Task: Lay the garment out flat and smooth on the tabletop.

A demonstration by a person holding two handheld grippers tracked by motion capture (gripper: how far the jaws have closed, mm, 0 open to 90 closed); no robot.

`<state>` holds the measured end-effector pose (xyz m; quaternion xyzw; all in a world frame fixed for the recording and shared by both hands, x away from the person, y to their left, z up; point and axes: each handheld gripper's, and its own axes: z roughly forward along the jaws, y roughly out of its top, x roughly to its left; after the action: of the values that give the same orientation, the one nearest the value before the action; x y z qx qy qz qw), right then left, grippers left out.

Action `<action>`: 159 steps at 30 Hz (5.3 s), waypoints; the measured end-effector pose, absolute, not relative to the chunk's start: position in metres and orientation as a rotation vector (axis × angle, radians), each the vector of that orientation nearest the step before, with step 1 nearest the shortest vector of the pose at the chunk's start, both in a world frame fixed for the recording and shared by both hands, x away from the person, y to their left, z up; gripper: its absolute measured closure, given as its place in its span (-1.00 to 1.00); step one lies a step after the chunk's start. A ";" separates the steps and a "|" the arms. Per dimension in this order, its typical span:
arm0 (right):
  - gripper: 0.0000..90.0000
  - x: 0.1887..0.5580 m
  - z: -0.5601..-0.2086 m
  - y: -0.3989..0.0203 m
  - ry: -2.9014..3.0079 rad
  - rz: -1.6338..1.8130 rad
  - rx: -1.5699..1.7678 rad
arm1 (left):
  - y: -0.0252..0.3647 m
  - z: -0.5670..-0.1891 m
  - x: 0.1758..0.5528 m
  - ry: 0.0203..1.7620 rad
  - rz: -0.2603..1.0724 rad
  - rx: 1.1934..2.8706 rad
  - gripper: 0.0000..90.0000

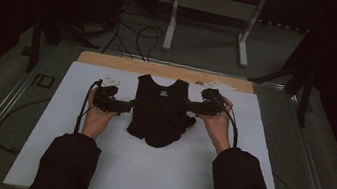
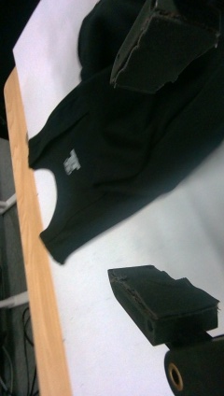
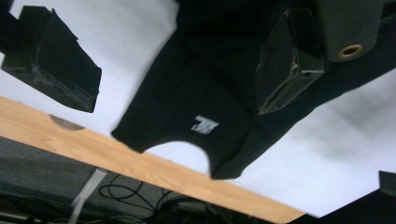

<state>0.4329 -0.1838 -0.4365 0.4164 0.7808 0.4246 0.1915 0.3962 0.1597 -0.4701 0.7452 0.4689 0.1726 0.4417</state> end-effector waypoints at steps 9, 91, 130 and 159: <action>-0.69 0.402 -0.433 -0.185 2.212 1.245 1.113 | 0.160 -0.493 0.355 1.148 0.350 1.879 -0.76; -0.66 0.348 -0.465 -0.234 2.151 1.239 1.192 | 0.186 -0.487 0.329 1.279 0.806 2.079 0.36; 0.96 0.402 -0.502 -0.231 2.269 1.101 1.387 | 0.174 -0.505 0.315 1.143 0.462 1.911 -0.26; 0.28 0.347 -0.478 -0.251 2.193 1.006 1.294 | 0.157 -0.527 0.333 1.211 0.509 2.057 0.09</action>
<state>0.3465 -0.2509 -0.4785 0.4630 0.7848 0.3600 0.2004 0.3327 0.1569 -0.5269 0.7915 0.4660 0.1958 0.3435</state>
